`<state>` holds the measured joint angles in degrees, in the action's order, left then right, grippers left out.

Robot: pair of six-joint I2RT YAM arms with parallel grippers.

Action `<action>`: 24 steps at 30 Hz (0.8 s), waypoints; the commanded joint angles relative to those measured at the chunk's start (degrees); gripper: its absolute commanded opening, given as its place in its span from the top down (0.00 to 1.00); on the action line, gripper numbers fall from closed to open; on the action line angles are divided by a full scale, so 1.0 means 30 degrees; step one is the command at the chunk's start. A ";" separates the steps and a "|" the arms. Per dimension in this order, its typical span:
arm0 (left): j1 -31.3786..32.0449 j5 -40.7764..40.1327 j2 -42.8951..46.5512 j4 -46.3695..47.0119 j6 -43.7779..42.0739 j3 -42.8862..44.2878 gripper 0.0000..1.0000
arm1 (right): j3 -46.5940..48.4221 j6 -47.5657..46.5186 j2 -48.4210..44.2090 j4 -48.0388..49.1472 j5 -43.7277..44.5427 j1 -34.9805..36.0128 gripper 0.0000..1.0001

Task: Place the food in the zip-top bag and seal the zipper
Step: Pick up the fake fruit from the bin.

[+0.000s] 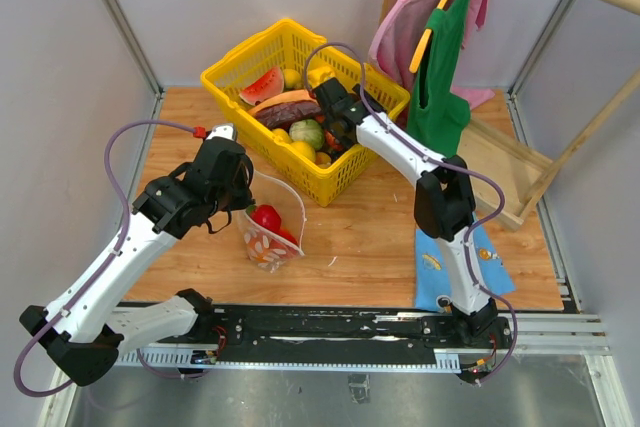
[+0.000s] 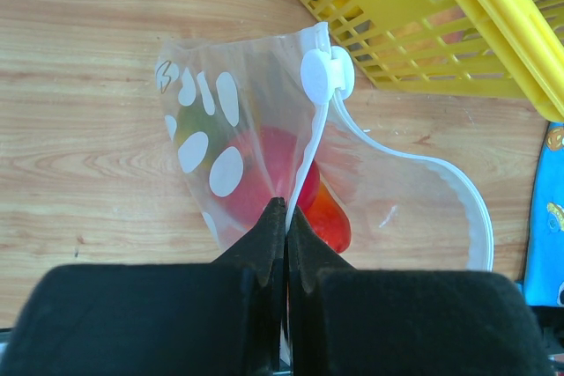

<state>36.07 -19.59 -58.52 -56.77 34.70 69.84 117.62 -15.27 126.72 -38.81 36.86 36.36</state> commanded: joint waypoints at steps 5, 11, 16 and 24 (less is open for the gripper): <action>-0.0108 0.0023 -0.0004 -0.0079 -0.0185 0.0543 1.00 | 0.0863 -0.0986 0.1546 -0.0383 0.1438 -0.0553 0.12; -0.0101 0.0027 -0.0003 0.0053 -0.0126 0.0481 1.00 | 0.0507 -0.1095 0.0833 -0.0310 0.0749 -0.0512 0.29; -0.0102 0.0115 -0.0062 0.0272 -0.0140 0.0416 1.00 | 0.0152 -0.1180 -0.0079 -0.0255 0.0503 -0.0174 0.41; -0.0101 0.0207 -0.0072 0.0528 -0.0140 0.0271 1.00 | -0.0065 -0.1163 -0.1356 -0.0632 -0.0072 0.0340 0.46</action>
<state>36.07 -19.38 -58.54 -56.69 34.72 69.84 118.24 -18.55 127.11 -39.59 38.24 35.94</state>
